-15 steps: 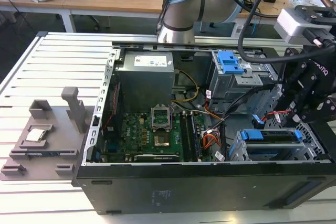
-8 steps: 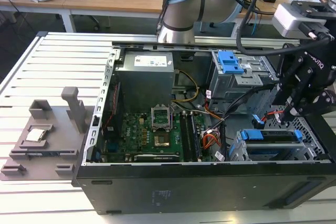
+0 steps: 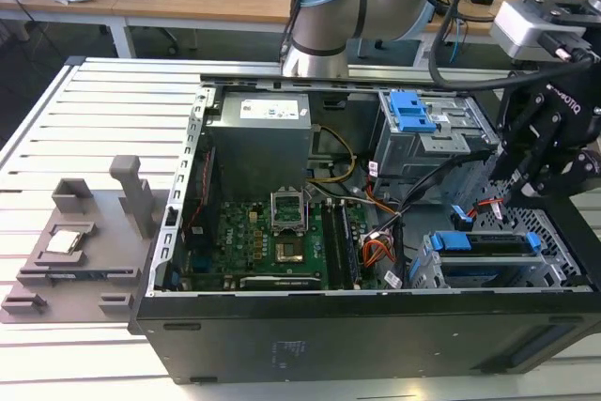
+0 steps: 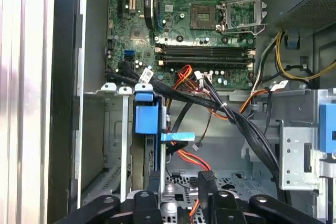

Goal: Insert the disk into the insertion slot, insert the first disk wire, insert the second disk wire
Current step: 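Insert the first disk wire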

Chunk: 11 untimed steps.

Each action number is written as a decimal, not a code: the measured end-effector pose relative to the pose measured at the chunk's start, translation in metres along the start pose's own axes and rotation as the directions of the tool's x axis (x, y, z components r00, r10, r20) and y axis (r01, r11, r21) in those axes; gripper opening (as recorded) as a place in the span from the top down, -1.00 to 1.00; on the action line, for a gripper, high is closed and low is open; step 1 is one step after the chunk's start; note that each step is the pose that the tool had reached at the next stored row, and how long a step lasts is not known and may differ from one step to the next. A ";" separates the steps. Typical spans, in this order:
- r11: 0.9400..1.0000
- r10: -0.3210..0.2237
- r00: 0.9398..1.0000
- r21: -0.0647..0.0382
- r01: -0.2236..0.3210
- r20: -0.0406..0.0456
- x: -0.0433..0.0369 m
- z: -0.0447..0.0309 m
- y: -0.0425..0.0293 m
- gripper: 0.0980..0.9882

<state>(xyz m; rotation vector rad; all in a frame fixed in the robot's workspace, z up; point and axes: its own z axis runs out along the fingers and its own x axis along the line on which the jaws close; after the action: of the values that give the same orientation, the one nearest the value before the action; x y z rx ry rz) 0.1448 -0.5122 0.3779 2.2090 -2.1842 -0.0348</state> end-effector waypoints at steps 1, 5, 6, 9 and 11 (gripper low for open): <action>1.000 -0.002 1.000 0.000 0.002 0.000 -0.0003 -0.0002 -0.0064 0.28; 1.000 -0.011 1.000 0.000 0.011 -0.002 -0.0014 -0.0007 -0.0222 0.28; 1.000 -0.013 1.000 0.000 0.013 -0.003 -0.0017 -0.0007 -0.0243 0.28; 1.000 -0.028 1.000 0.000 0.028 -0.005 -0.0032 -0.0003 -0.0256 0.28; 0.999 -0.046 0.999 0.000 0.046 -0.006 -0.0038 -0.0001 -0.0256 0.28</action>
<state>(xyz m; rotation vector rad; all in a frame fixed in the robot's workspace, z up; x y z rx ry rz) 0.1703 -0.5081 0.3769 2.2566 -2.1302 -0.0294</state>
